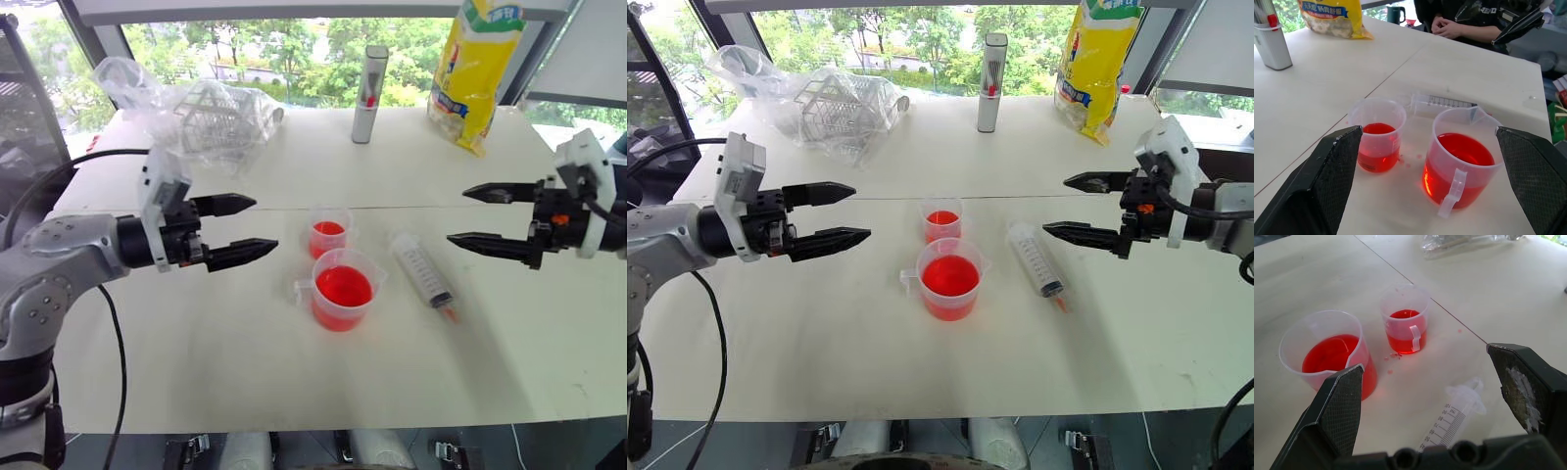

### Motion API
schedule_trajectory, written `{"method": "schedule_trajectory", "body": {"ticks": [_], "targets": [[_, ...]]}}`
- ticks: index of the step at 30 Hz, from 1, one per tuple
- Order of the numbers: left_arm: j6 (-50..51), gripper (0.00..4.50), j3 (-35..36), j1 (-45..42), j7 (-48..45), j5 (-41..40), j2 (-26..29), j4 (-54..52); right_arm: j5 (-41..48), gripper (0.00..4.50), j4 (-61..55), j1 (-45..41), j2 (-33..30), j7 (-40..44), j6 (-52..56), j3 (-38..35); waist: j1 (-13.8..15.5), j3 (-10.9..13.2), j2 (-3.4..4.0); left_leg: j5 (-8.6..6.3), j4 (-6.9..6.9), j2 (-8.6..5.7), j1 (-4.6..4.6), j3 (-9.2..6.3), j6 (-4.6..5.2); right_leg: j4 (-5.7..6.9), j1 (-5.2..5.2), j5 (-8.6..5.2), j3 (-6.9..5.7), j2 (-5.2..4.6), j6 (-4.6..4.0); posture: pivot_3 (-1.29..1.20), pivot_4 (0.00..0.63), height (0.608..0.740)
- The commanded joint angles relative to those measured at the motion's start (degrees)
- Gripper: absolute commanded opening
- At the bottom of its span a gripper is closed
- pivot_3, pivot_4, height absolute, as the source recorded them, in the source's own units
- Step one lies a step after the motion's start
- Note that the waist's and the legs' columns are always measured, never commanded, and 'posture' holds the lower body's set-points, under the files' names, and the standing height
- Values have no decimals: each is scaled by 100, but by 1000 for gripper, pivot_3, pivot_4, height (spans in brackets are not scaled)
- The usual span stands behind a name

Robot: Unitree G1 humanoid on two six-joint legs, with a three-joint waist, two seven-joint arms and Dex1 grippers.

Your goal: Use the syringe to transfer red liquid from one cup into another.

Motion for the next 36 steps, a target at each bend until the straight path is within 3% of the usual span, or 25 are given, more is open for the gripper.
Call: {"method": "schedule_trajectory", "body": {"ticks": [1,25,36], "targets": [[-44,4500,132,-150,-42,-68,74,20,86,4406,-208,49,-58,6,8,-235,-1,0,1,0,0,0,0,0,0,0,0,0,0,0,0,0,150,740],[78,4500,429,-66,-339,-232,510,124,86,4406,-466,332,-88,114,-148,-300,-1,0,0,0,1,0,21,0,0,2,21,0,-1,0,0,0,150,740],[-61,4500,1,-418,-376,-42,367,302,-42,4406,-336,363,-418,186,88,-242,0,1,0,0,-4,-1,44,3,0,1,39,-1,1,-1,-1,0,150,740]]}}
